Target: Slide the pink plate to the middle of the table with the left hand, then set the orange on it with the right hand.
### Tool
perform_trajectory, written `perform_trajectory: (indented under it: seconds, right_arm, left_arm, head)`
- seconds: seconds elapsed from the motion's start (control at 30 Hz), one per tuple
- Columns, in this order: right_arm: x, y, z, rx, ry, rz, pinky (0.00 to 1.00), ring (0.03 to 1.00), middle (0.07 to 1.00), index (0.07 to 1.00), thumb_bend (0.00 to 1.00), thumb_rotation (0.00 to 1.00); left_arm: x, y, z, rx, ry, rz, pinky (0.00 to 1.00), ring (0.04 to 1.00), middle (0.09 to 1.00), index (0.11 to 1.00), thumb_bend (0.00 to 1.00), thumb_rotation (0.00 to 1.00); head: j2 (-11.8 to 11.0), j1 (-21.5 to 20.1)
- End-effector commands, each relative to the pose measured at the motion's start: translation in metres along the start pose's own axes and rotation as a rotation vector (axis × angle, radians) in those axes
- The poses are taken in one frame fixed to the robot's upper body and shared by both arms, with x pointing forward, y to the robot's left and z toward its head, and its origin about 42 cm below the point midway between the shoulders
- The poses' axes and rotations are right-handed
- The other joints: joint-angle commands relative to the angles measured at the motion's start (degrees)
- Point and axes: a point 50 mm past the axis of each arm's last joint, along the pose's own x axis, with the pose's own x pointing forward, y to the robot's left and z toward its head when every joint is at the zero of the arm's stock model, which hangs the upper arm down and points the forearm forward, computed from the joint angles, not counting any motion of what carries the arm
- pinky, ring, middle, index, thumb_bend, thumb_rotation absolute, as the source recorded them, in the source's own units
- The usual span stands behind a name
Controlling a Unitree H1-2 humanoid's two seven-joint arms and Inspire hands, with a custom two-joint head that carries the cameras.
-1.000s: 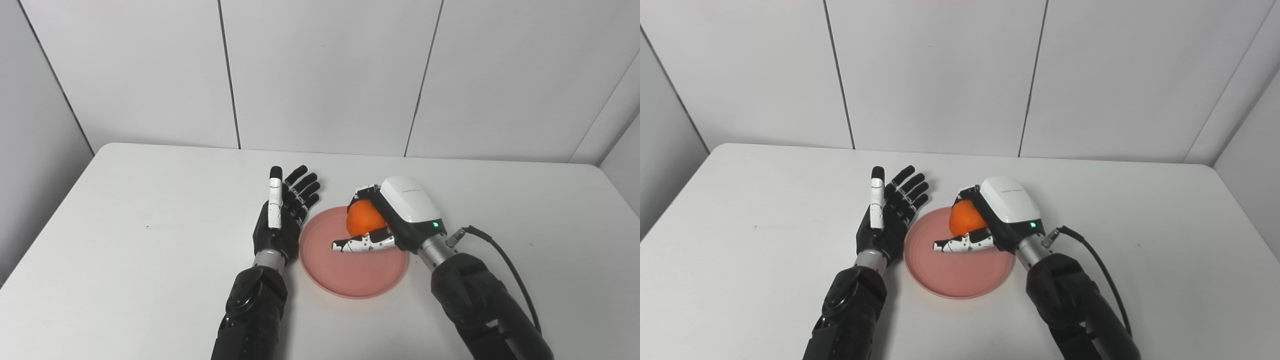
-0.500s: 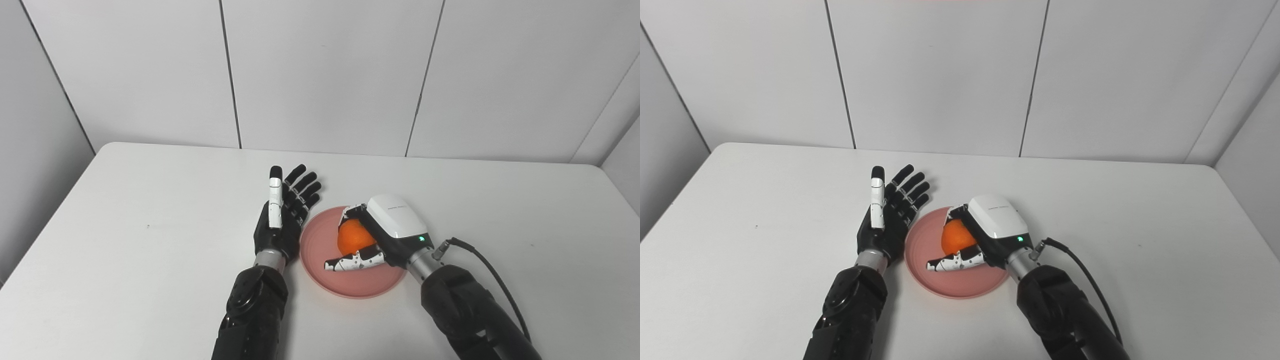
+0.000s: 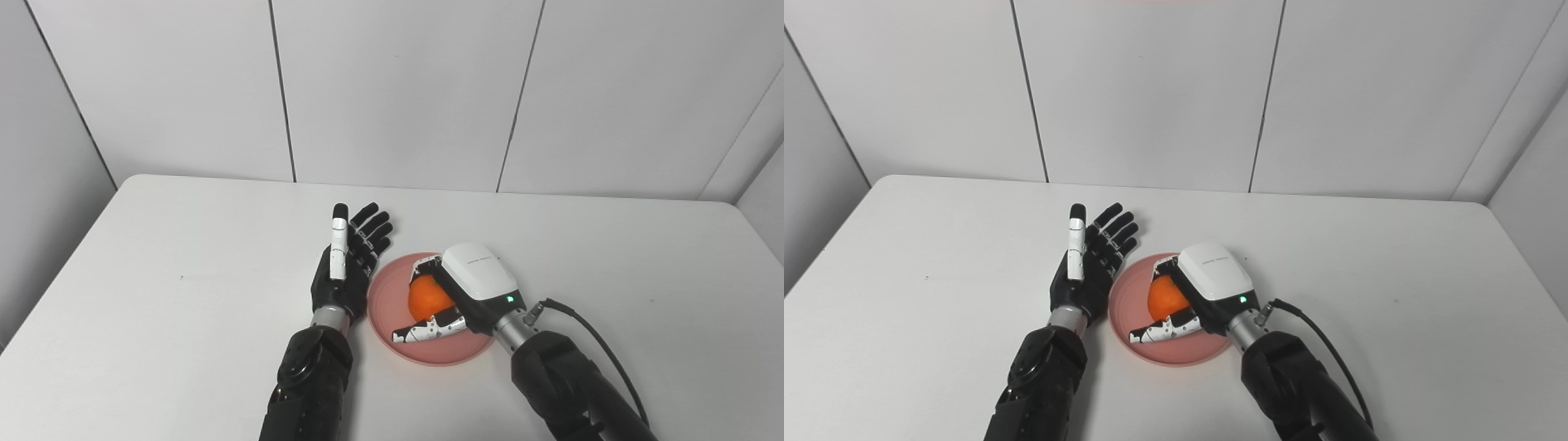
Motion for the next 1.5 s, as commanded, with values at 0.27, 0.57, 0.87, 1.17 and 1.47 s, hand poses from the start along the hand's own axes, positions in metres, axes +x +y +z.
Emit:
perform_trajectory:
  seconds: [0.27, 0.57, 0.87, 1.17, 1.47]
  right_arm:
    - [0.006, -0.017, 0.002, -0.055, -0.104, -0.118, 0.47, 0.538, 0.62, 0.654, 0.79, 0.78]
    - [0.008, -0.021, 0.004, -0.045, -0.117, -0.123, 0.59, 0.684, 0.733, 0.725, 0.79, 0.8]
    - [0.009, -0.024, 0.003, -0.045, -0.118, -0.133, 0.58, 0.686, 0.732, 0.722, 0.78, 0.74]
    - [0.009, -0.039, 0.001, 0.052, -0.132, -0.281, 0.53, 0.636, 0.726, 0.775, 0.72, 0.9]
    - [0.008, -0.054, -0.022, 0.392, -0.038, -0.597, 0.71, 0.772, 0.836, 0.901, 0.79, 1.0]
  left_arm:
    - [-0.015, 0.007, -0.043, -0.066, 0.163, 0.083, 0.81, 0.801, 0.751, 0.747, 0.85, 0.77]
    - [-0.014, 0.006, -0.043, -0.054, 0.165, 0.067, 0.73, 0.76, 0.735, 0.723, 0.84, 0.79]
    - [-0.014, 0.007, -0.041, -0.035, 0.163, 0.066, 0.84, 0.828, 0.778, 0.749, 0.84, 0.81]
    - [-0.013, 0.007, -0.04, -0.036, 0.145, 0.084, 0.85, 0.809, 0.787, 0.724, 0.84, 0.8]
    - [-0.012, 0.01, -0.032, 0.194, 0.038, 0.012, 0.98, 0.88, 0.859, 0.781, 0.88, 0.84]
  head:
    - [0.0, 0.0]
    - [-0.1, 0.0]
    - [-0.1, -0.1]
    - [0.0, 0.0]
    - [0.0, 0.0]
